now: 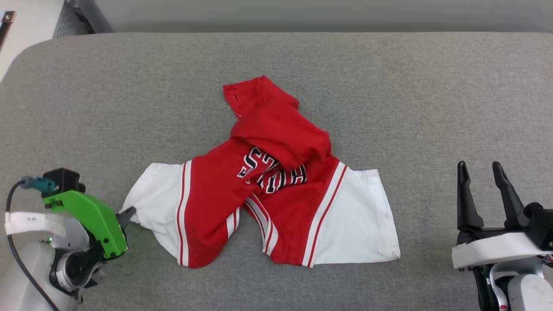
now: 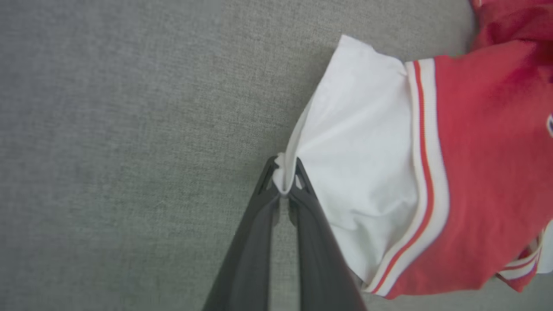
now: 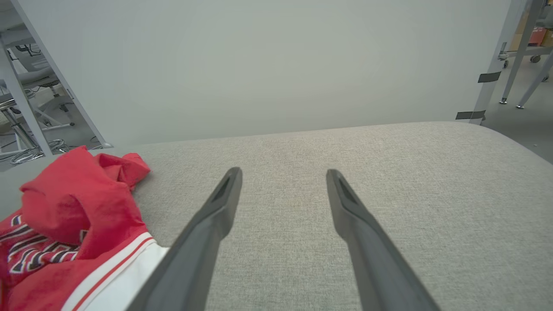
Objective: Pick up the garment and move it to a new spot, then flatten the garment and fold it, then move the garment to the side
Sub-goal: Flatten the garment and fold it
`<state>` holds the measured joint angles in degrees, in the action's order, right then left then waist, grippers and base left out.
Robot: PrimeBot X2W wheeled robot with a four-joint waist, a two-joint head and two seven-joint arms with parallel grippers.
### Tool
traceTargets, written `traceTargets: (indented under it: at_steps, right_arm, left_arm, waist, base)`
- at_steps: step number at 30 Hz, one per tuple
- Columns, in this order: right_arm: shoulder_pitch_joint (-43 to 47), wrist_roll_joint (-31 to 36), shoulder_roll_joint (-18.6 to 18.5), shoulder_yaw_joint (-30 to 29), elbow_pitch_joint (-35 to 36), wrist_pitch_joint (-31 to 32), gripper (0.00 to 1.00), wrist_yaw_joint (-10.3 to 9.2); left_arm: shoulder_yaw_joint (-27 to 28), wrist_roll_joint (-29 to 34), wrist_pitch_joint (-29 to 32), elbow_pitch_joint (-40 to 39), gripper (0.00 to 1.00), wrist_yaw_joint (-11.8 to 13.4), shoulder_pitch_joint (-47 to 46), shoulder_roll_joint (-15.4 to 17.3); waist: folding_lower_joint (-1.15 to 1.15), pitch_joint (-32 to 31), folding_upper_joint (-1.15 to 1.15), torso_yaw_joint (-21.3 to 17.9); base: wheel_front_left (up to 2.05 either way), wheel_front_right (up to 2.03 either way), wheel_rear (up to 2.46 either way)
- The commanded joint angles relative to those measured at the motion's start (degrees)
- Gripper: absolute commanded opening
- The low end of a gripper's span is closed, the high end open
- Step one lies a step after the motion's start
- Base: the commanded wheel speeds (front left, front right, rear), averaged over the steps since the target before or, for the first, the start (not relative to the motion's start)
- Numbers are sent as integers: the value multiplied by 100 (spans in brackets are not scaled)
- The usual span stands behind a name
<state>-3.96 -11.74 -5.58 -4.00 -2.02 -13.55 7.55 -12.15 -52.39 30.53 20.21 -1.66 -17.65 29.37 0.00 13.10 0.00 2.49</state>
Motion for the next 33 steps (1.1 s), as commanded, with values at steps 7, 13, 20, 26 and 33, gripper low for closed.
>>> traceTargets:
  at_steps: [7,13,20,26,33]
  right_arm:
    - [92,50,-6,-25,-32,133,100,-6]
    - [180,47,2,-74,-70,180,100,-6]
    - [277,32,-9,-102,-24,270,100,-6]
    - [383,29,-134,32,87,477,100,-6]
    - [350,-146,-572,473,431,1800,100,-6]
  left_arm:
    - [-30,71,-505,26,0,131,489,-249]
    - [-246,731,-1426,-59,100,120,363,-338]
    - [-447,1586,-3212,-364,100,-109,270,-455]
    - [-719,2302,-4466,-701,100,-267,444,-671]
    - [-284,3222,-4550,-1608,100,-255,801,-1336]
  waist:
    - [0,-197,0,250]
    - [0,-345,0,323]
    - [0,-559,0,388]
    - [0,-664,0,465]
    - [0,-675,0,657]
  base:
    - [0,0,0]
    - [0,0,0]
    - [0,0,0]
    - [0,0,0]
    - [0,0,0]
